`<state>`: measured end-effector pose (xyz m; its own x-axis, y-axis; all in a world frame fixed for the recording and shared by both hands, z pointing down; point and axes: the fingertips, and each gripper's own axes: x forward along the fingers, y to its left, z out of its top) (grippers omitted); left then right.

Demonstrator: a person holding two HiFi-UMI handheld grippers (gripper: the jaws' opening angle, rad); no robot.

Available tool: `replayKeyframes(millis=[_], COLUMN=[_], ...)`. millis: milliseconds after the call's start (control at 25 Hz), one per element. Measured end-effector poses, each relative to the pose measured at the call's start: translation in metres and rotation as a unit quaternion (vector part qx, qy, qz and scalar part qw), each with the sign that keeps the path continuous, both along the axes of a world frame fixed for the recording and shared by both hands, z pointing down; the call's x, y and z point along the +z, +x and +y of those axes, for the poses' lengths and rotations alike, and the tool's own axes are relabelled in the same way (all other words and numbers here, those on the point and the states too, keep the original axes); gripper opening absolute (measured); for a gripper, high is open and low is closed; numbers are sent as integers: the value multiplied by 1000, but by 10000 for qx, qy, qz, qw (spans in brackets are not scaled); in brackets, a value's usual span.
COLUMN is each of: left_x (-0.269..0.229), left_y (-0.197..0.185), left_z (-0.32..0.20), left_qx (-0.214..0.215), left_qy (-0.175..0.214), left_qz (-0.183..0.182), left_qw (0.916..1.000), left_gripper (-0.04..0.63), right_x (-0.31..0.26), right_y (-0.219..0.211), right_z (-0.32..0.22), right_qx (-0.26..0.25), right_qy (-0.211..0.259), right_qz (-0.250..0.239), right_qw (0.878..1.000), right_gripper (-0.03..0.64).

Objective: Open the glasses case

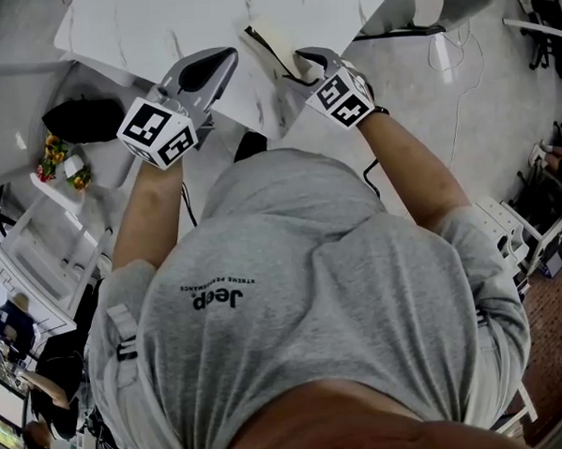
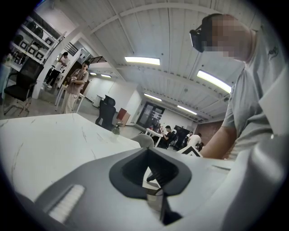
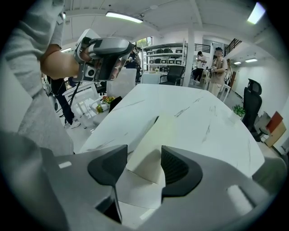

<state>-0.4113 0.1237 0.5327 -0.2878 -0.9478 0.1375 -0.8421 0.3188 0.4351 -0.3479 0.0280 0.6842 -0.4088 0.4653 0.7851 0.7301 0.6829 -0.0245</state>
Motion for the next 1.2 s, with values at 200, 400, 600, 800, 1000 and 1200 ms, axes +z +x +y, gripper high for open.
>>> replayKeyframes(millis=[200,400,600,800,1000,1200], left_x=[0,-3,-3,-4,2,6], left_y=[-2,-3,-6,-9,-10,-10], left_z=[-8,-19,-28,-34,-33,-31], left_qx=[91,190,282,342,378,403], left_qy=[21,38,26,-1,-60,-94], left_qz=[-13,-44,-42,-48,-10,41], left_qw=[10000,9998,9996,9994,9993,9991], left_gripper=[48,48,48,48,48,48], right_x=[-2,-12,-9,-4,7,13], right_y=[1,-2,-10,-18,-20,-22], right_z=[-6,-18,-40,-64,-78,-90], right_qx=[105,213,521,867,1089,1547], right_qy=[-90,-55,101,192,288,161], right_qz=[-51,-210,-335,-330,-204,-7], right_qw=[9999,9995,9980,9955,9934,9878], right_gripper=[200,135,77,46,38,40])
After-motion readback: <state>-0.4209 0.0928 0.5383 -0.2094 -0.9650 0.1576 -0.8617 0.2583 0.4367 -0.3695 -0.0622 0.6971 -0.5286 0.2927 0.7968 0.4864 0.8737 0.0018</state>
